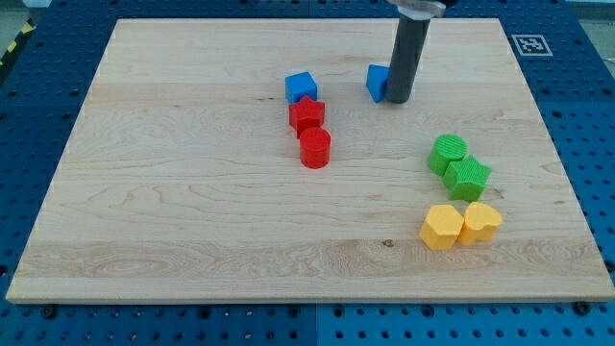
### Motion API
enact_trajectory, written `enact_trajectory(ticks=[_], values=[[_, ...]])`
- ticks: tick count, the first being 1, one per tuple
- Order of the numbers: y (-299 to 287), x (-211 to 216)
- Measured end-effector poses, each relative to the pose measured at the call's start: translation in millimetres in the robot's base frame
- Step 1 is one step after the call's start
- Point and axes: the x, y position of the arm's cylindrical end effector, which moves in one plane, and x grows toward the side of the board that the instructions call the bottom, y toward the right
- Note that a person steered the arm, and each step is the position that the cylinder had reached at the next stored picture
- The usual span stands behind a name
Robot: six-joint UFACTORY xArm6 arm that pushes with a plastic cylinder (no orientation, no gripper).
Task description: Move the blue triangle above the blue cube
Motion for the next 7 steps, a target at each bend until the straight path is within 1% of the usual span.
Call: enact_trajectory(ticks=[2, 5, 6, 7], values=[[-6, -23], [-71, -50], [-84, -58], [-84, -57]])
